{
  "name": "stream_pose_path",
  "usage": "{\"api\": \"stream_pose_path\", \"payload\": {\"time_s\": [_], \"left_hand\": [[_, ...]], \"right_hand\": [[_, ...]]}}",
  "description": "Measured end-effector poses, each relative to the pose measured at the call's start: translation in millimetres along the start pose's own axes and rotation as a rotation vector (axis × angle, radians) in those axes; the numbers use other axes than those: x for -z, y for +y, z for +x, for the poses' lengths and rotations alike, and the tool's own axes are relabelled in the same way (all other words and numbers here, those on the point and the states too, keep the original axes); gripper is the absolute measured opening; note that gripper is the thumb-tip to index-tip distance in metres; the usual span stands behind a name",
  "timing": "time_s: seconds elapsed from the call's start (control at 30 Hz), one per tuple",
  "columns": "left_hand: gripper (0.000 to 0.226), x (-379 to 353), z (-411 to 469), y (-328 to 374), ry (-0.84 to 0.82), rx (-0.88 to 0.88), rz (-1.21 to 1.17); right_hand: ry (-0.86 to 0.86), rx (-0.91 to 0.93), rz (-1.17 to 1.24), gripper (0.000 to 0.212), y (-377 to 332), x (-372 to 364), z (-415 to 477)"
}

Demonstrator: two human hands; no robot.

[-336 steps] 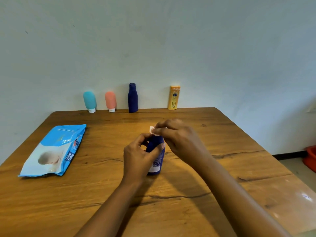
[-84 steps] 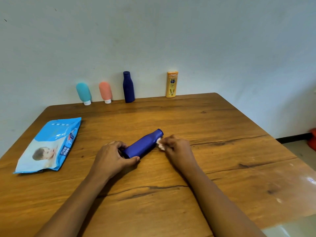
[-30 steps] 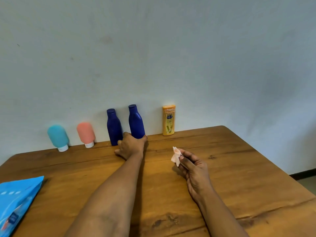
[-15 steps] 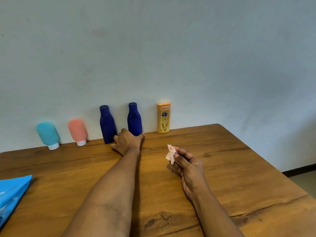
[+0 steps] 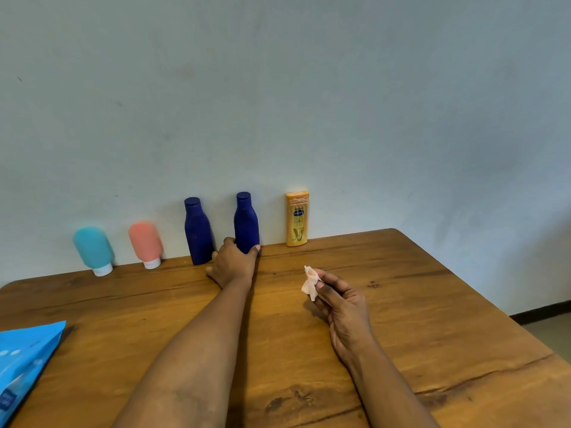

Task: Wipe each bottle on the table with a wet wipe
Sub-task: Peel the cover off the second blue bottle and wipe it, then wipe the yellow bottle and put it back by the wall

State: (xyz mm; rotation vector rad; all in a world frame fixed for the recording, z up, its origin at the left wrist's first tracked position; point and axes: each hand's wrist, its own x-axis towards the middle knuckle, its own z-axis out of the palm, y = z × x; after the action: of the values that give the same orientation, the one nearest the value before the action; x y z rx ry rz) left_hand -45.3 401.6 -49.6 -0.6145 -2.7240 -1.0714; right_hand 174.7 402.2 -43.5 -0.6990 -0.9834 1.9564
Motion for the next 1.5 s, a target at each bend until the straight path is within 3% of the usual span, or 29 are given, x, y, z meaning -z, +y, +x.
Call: {"api": "stream_pose_path", "payload": {"time_s": [0.5, 0.83, 1.1, 1.17, 1.27, 1.4, 1.5], "left_hand": [[0.042, -6.8, 17.0, -3.0, -0.06, -0.02, -0.082], [0.043, -6.9, 17.0, -4.9, -0.055, -0.023, -0.072], [0.049, 3.2, -3.0, -9.2, -0.059, -0.009, -0.241], [0.037, 14.2, -20.5, -9.7, 0.071, -0.122, -0.317], [0.028, 27.6, -42.8, -9.0, 0.146, -0.579, -0.289], [0.044, 56.8, -9.3, 26.8, 0.128, -1.142, 0.017], [0.065, 82.9, 37.6, 91.6, 0.017, -1.255, 0.372]], "right_hand": [[-0.011, 0.003, -0.019, 0.022, 1.5, 1.3, 1.6], [-0.02, 0.023, -0.009, 0.022, 2.3, 0.7, 2.1], [-0.026, 0.016, -0.021, 0.022, 1.8, 0.5, 0.3], [-0.021, 0.008, -0.01, 0.022, 0.8, 0.1, -0.9], [-0.013, -0.001, 0.01, 0.021, -1.5, -0.4, -1.4], [-0.003, 0.019, 0.034, 0.02, -8.0, 4.1, 6.9], [0.004, 0.013, 0.008, 0.019, -8.4, 8.7, 18.5]]}}
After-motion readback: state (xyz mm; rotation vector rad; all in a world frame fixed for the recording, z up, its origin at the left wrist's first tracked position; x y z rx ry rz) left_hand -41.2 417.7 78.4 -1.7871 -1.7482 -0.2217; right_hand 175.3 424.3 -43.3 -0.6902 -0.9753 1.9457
